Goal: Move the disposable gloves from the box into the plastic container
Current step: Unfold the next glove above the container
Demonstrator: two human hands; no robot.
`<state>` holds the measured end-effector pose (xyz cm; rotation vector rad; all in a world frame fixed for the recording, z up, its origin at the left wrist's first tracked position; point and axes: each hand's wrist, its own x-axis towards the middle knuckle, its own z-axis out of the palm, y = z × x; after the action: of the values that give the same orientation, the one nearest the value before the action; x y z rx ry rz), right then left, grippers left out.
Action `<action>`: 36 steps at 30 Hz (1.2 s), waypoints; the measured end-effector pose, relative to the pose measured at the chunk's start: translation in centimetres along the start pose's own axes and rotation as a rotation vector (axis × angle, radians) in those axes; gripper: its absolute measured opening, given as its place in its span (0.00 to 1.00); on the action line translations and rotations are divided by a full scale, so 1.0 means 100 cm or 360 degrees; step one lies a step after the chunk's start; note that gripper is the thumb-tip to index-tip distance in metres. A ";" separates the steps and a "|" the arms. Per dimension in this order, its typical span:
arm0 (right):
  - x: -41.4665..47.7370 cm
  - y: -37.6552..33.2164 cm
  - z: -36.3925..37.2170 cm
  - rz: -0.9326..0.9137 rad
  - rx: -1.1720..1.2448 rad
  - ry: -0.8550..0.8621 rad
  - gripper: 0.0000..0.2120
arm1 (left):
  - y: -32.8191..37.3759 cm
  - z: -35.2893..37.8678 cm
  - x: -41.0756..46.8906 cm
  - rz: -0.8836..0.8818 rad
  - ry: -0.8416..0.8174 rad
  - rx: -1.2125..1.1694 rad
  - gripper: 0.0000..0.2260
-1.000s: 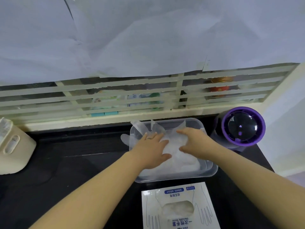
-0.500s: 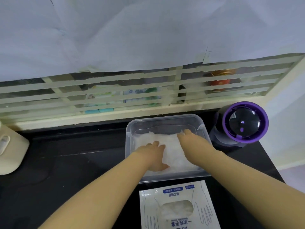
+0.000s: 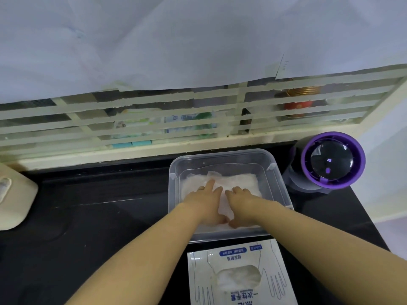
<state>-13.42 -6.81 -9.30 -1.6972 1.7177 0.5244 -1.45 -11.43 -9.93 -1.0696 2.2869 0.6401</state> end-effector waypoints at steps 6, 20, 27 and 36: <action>0.009 0.005 0.004 0.0170 0.0028 -0.0209 0.48 | -0.004 0.005 0.002 -0.0162 -0.0183 0.0307 0.43; 0.010 0.006 0.004 0.0233 -0.0124 -0.0140 0.51 | -0.003 0.000 -0.004 -0.0186 -0.0222 0.0318 0.41; -0.070 0.016 -0.017 -0.0426 0.0139 0.0806 0.18 | -0.001 -0.028 -0.067 0.0317 0.0486 0.0189 0.24; -0.092 0.019 0.074 -0.1018 -0.0543 0.0394 0.16 | -0.016 0.038 -0.117 0.1215 0.1105 0.0462 0.11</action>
<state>-14.57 5.07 -8.42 -2.5011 1.1664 0.3223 7.17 -3.62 -5.63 -0.2463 3.2947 0.1731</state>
